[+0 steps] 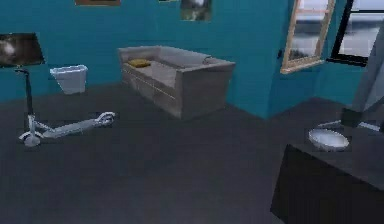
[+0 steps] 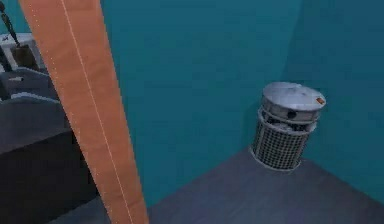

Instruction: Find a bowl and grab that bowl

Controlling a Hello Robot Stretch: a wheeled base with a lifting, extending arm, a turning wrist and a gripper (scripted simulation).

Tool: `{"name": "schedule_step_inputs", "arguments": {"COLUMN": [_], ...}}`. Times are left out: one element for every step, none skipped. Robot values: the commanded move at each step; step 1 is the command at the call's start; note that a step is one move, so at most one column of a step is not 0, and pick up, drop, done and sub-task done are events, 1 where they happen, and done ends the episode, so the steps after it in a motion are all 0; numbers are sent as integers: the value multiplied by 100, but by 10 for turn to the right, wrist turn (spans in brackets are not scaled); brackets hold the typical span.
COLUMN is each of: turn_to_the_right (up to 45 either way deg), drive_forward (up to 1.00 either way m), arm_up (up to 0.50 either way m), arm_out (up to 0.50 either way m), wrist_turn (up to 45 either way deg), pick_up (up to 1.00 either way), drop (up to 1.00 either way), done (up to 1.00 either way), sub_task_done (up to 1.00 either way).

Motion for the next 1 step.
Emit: {"name": "schedule_step_inputs", "arguments": {"turn_to_the_right": [0], "drive_forward": [20], "arm_up": [0], "arm_out": [0], "wrist_turn": [0], "pick_up": [0], "drop": [0], "done": [0], "sub_task_done": [0]}}
